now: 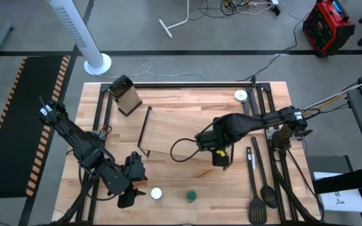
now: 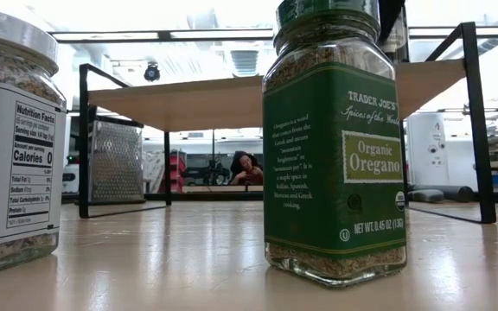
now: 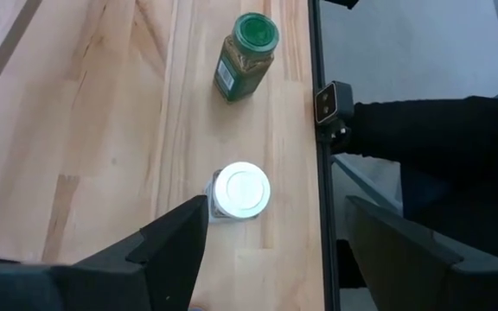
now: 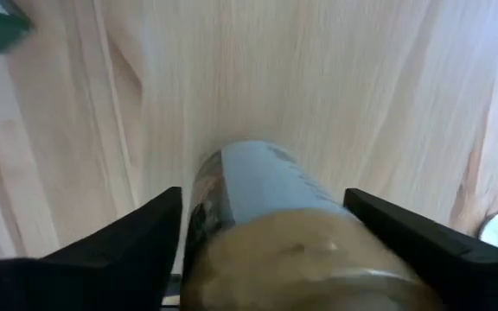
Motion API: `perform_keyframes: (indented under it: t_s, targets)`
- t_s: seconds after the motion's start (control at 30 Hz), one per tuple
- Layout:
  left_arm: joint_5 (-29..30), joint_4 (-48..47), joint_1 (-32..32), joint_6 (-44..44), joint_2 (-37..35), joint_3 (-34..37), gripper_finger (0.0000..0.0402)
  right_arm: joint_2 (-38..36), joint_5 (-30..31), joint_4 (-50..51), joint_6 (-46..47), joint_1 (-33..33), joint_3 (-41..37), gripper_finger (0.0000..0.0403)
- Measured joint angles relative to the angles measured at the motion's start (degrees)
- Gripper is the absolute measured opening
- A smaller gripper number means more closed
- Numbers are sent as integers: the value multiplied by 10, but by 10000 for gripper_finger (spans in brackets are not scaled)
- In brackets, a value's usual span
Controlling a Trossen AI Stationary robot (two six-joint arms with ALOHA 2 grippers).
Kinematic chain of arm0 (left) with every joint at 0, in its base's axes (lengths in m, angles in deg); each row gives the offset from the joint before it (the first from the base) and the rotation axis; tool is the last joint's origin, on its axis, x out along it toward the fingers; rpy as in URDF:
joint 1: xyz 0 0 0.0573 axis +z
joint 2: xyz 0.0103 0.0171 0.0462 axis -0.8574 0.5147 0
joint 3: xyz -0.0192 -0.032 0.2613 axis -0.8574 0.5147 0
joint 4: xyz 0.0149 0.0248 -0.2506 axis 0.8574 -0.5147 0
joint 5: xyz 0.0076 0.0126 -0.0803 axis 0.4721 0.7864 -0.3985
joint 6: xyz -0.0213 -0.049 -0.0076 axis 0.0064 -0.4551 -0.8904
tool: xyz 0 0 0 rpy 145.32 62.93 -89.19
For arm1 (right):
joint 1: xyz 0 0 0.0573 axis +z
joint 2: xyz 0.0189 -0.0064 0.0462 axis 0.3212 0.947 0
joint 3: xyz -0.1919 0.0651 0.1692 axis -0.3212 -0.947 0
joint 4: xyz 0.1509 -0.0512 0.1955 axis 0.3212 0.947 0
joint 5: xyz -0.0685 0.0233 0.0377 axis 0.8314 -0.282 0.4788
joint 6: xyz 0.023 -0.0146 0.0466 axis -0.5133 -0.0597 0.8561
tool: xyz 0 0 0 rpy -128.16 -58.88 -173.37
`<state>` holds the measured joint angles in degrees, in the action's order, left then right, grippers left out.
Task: Shelf spices
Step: Put the brown seasoning bottle on the shelf, then put the green seasoning bottle on the shelf
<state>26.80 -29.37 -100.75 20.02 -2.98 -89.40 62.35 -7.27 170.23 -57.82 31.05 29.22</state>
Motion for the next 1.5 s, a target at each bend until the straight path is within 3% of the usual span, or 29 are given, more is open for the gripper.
perform_keyframes:
  t_s: [0.23,0.97,1.33,1.5]
  targets:
    - [0,0,-1,0,0,0,258,-2,10,-1,-7,0,-15,340]
    - [0,0,-1,8,0,0,258,-122,52,14,69,14,49,344]
    - [0,0,-1,6,0,0,258,-88,50,-22,129,129,60,344]
    - [0,1,0,11,0,0,258,-50,55,-118,109,187,60,344]
